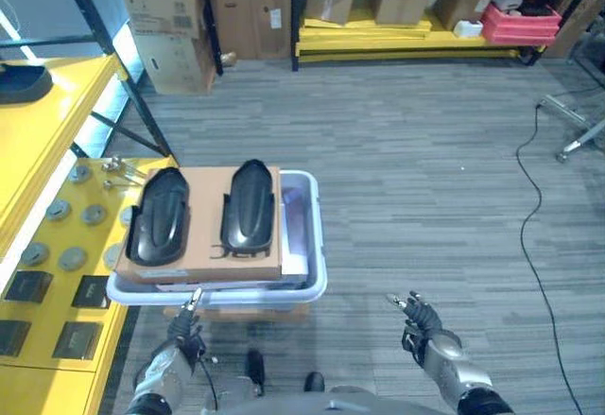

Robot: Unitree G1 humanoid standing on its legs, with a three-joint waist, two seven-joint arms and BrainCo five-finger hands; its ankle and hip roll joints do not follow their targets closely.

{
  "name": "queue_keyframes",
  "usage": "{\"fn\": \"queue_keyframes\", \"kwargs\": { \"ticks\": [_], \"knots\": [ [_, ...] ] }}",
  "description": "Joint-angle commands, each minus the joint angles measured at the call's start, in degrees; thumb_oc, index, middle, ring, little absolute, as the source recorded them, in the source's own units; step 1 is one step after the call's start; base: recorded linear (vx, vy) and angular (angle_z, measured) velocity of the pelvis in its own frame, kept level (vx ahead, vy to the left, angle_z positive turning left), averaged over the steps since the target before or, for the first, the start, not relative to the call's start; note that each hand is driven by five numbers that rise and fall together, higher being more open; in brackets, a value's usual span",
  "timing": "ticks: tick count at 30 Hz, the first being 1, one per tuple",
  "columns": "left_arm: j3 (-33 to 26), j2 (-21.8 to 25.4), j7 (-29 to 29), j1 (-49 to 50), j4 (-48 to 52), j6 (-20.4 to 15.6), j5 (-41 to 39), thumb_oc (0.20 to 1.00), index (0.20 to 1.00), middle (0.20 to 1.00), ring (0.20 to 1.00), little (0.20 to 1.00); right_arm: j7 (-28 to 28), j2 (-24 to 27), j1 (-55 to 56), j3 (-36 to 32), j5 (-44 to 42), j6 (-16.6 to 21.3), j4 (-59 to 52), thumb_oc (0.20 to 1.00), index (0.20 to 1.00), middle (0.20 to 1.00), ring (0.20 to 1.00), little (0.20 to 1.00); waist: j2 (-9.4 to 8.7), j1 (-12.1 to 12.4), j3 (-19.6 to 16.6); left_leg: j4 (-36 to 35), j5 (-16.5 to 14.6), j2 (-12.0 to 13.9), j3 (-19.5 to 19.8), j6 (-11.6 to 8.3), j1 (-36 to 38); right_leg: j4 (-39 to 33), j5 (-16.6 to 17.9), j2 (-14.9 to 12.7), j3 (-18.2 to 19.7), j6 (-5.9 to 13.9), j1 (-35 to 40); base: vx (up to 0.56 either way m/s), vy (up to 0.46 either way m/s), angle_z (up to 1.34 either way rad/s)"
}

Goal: Move parts from the plastic box to the shelf.

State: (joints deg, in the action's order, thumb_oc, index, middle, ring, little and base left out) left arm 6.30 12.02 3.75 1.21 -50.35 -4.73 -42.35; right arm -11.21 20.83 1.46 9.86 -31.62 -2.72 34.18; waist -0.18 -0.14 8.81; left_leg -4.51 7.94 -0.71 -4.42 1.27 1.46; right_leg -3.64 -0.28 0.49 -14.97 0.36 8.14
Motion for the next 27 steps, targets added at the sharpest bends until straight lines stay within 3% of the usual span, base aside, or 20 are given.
{"fn": "queue_keyframes", "kwargs": {
  "ticks": [1,7,13,16,21,27],
  "knots": [
    [-1.53,1.26,0.61,0.52,-1.03,-1.07,3.47,1.000,1.000,1.000,1.000,1.000,-1.09,1.96,-1.39,-2.24,-0.51,2.31,-1.88,1.000,1.000,1.000,1.000,1.000,-0.64,2.57,-1.39,4.65,-5.63,1.69,0.34,-2.76,-0.98,-1.10,6.87,-7.19,-0.67,5.42,-5.24,0.05,0.021,-0.02],
    [-1.90,1.43,0.28,1.62,-1.03,-1.22,3.24,1.000,1.000,1.000,1.000,1.000,-2.14,2.65,-2.18,-3.22,-0.03,2.32,-3.26,1.000,1.000,1.000,1.000,1.000,-0.68,3.22,-2.36,3.17,-5.80,1.36,0.28,-2.20,0.25,-1.25,6.90,-7.25,-0.63,5.80,-4.98,0.05,0.019,-0.05],
    [-1.60,1.11,1.21,3.30,-0.01,-1.25,5.71,1.000,1.000,1.000,1.000,1.000,-8.85,4.26,-5.74,-6.41,1.83,6.85,-6.60,1.000,1.000,1.000,1.000,1.000,-0.31,4.91,-2.97,1.88,-5.68,1.26,0.83,-1.77,0.87,-1.33,6.91,-7.64,-1.20,6.27,-4.57,0.04,0.016,0.01],
    [-3.07,1.37,-0.49,5.19,-1.43,-1.49,6.18,1.000,1.000,1.000,1.000,1.000,-10.49,6.10,-8.79,-7.42,2.99,4.76,-10.47,1.000,1.000,1.000,1.000,1.000,0.04,6.34,-3.21,1.05,-5.53,1.18,1.34,-1.65,1.03,-1.20,6.59,-7.98,-1.70,6.59,-4.37,0.07,0.066,0.05],
    [-2.35,1.82,-3.03,5.85,-4.95,-2.91,6.94,1.000,1.000,1.000,1.000,1.000,-7.10,8.93,-16.08,-6.17,1.44,-0.24,-1.93,1.000,1.000,1.000,1.000,1.000,0.16,9.30,-2.94,1.15,-5.30,0.99,2.77,-1.74,-0.14,-0.57,6.31,-8.83,-3.40,6.86,-4.71,0.08,0.081,0.21],
    [-1.34,3.00,-3.71,4.25,-6.04,-3.54,5.09,1.000,1.000,1.000,1.000,1.000,-7.41,8.20,-21.47,-4.95,-4.98,-1.29,4.47,1.000,1.000,1.000,1.000,1.000,0.92,10.79,-0.84,2.77,-5.08,0.61,4.25,-1.48,-3.46,1.80,5.91,-9.94,-4.07,6.96,-7.62,-0.04,0.053,0.18]
  ]
}}
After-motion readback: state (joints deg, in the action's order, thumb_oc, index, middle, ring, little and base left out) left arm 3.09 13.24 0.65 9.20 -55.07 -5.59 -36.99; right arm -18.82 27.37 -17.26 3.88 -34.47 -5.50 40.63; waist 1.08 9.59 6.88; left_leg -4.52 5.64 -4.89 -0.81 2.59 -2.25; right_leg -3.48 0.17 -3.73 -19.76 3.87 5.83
